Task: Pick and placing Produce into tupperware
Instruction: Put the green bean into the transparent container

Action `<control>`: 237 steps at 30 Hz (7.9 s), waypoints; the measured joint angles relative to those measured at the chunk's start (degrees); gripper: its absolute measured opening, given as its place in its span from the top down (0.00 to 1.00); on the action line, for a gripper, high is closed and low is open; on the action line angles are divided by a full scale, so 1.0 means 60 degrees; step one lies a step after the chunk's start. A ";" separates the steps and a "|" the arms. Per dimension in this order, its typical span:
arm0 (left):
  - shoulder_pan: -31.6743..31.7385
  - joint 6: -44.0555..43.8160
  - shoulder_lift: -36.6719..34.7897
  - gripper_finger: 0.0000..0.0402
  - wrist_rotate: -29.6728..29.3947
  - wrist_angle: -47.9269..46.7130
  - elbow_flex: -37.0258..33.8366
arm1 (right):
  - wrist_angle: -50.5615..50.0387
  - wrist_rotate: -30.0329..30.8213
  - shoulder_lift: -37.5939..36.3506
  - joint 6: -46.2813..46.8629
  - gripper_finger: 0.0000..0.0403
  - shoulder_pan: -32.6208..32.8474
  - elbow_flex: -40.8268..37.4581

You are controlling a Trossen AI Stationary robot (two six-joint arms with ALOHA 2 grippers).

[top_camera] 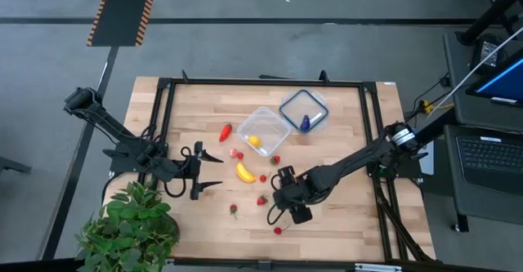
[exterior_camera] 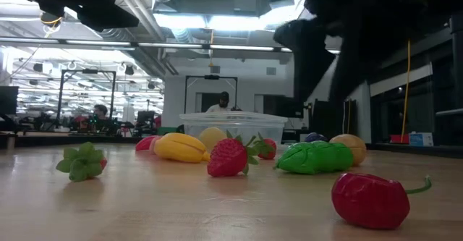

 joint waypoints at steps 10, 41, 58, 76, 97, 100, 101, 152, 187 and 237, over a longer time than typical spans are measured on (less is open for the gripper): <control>-0.0002 -0.0003 0.0000 0.23 0.0000 0.0003 0.0000 | 0.0042 0.0013 0.0687 0.0131 0.40 -0.0002 0.0007; -0.0001 0.0000 0.0000 0.23 -0.0001 0.0004 0.0000 | 0.0041 0.0176 0.1746 0.0583 0.60 -0.0092 0.0029; -0.0002 0.0000 0.0004 0.23 -0.0004 0.0024 0.0000 | -0.0279 0.0291 0.1295 0.0646 0.68 -0.0270 -0.0024; 0.0002 0.0000 0.0004 0.23 -0.0004 0.0040 0.0000 | -0.0631 0.0139 -0.1519 0.0481 0.68 -0.1351 0.0004; 0.0002 0.0000 0.0004 0.23 -0.0051 0.0036 0.0004 | 0.4370 0.0768 -0.6624 0.1141 0.68 -0.1341 -0.5396; 0.0002 0.0000 0.0004 0.23 -0.0051 0.0036 0.0004 | 0.5349 0.0836 -0.7445 0.1148 0.68 -0.1341 -0.6370; 0.0002 0.0000 0.0004 0.23 -0.0051 0.0040 0.0004 | 0.5654 0.0839 -0.7718 0.1141 0.68 -0.1341 -0.6673; 0.0945 -0.0051 0.0004 0.23 -0.0146 0.0029 0.0004 | 1.1218 0.5941 -0.9620 -0.0145 0.68 -0.1479 -1.0927; 0.0943 -0.0040 0.0004 0.23 -0.0146 -0.0051 0.0004 | 0.3443 -0.1740 -0.2317 -0.4877 0.68 -0.6238 -0.1880; 0.1273 -0.0040 0.0004 0.23 -0.0146 -0.0182 0.0004 | 0.0749 -0.3947 0.2513 -0.7118 0.68 -0.7489 0.2856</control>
